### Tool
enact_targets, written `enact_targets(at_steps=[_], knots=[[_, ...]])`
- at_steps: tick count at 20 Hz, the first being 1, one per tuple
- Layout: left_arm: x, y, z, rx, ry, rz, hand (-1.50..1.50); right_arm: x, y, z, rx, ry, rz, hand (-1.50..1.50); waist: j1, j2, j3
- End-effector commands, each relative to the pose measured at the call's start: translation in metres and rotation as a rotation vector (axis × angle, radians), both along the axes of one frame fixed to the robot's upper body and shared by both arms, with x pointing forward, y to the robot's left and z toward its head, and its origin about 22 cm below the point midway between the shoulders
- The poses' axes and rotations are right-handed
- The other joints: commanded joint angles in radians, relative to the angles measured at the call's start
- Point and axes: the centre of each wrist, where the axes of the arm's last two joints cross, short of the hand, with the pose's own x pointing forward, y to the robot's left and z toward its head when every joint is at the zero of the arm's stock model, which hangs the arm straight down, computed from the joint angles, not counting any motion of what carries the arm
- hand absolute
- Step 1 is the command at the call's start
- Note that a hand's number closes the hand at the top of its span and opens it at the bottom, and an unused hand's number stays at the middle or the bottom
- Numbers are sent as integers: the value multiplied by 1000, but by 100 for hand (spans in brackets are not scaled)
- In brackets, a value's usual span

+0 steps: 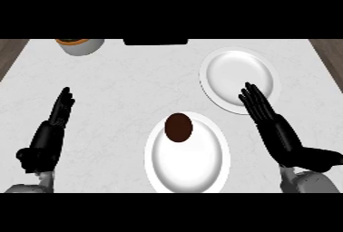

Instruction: Pick the cupcake from the plate and place it in the plate

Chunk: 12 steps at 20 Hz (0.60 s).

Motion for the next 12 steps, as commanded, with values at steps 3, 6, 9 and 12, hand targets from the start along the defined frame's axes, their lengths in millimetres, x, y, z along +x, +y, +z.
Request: enact_targets(at_steps=[3, 6, 9, 12], knots=[[21, 17, 1, -49, 90, 11, 0, 35, 29, 20, -31, -90, 180, 150, 24, 31, -11], [29, 8, 16, -87, 168, -11, 0, 73, 41, 48, -66, -144, 330, 150, 61, 41, -9], [18, -11, -8, -143, 236, -18, 0, 64, 6, 29, -300, -329, -126, -150, 20, 36, -9], [31, 8, -3, -150, 253, -30, 0, 63, 17, -30, -101, -289, -30, -150, 34, 38, -9]])
